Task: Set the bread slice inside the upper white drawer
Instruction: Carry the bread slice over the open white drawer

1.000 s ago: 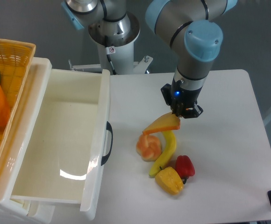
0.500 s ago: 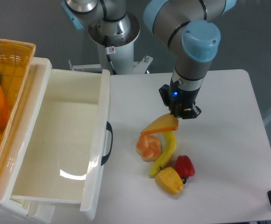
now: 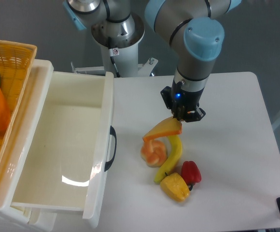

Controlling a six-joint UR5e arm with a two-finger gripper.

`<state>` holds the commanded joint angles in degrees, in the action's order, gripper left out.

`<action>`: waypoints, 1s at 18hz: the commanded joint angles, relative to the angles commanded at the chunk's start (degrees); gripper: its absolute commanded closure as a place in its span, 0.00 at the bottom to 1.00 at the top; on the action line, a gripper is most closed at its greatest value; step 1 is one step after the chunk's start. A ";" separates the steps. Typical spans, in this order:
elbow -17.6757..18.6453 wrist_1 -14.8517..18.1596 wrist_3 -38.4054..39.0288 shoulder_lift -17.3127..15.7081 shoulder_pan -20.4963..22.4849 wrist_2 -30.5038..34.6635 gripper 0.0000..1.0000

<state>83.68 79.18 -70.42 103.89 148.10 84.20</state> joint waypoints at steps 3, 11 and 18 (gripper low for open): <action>-0.36 0.44 4.92 -1.49 -0.44 -2.79 1.00; -0.53 1.93 15.91 -6.76 -0.09 -11.59 1.00; -0.18 7.91 22.86 -12.65 -0.26 -19.24 1.00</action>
<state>83.50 87.09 -47.56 91.24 147.83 64.96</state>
